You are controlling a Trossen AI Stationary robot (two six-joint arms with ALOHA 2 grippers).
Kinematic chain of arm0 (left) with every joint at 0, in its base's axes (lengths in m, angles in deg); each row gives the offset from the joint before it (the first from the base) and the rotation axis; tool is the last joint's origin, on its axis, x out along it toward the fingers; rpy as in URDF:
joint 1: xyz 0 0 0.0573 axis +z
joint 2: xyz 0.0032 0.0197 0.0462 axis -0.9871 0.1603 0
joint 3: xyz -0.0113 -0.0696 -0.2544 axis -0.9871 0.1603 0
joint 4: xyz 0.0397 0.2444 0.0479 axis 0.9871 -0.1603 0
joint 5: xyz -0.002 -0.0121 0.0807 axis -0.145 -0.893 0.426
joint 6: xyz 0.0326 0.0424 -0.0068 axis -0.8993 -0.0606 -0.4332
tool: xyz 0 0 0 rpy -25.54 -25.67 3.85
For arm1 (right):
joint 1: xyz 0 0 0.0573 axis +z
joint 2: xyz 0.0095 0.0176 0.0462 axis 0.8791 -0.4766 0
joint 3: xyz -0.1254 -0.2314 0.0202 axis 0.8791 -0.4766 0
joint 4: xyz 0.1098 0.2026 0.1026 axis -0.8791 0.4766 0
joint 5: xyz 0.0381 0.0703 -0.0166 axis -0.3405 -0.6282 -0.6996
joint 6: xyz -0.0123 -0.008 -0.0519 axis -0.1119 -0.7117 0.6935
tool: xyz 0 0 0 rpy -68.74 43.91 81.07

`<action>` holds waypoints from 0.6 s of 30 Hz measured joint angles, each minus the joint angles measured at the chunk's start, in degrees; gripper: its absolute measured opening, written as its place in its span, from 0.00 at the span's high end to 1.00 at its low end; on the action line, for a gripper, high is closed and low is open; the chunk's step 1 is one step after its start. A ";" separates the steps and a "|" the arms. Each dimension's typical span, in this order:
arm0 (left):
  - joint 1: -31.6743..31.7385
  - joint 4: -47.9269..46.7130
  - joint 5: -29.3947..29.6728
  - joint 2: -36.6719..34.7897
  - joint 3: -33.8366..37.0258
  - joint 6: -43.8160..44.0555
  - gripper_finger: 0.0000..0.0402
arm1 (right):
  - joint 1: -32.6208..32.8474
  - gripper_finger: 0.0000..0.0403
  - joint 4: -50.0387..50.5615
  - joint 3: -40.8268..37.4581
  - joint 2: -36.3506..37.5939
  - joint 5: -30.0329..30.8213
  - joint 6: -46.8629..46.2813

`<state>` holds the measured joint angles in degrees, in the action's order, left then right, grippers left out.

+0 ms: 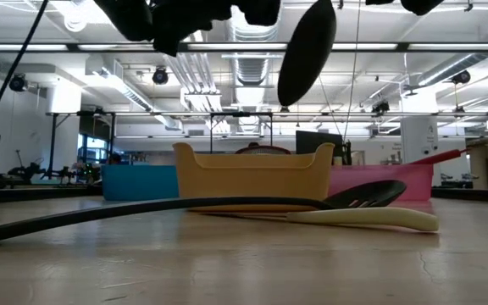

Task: Pick & Place Kitchen Items
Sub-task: Put the black serving spoon into the pink bin

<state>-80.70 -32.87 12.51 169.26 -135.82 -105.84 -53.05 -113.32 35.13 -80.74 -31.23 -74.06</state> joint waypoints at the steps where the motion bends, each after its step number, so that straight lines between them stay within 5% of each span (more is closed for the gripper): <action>1: -0.35 -0.26 -0.02 0.85 -0.92 -0.18 0.50 | 0.00 0.97 -0.30 0.00 0.03 -0.34 -0.33; 18: 0.93 -2.72 0.06 7.31 -9.21 -0.37 0.50 | 2.00 0.97 -1.45 0.46 -0.07 -3.48 -1.59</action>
<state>-79.78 -35.60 12.58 176.57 -145.03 -106.21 -51.04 -114.76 35.59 -80.81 -34.72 -75.65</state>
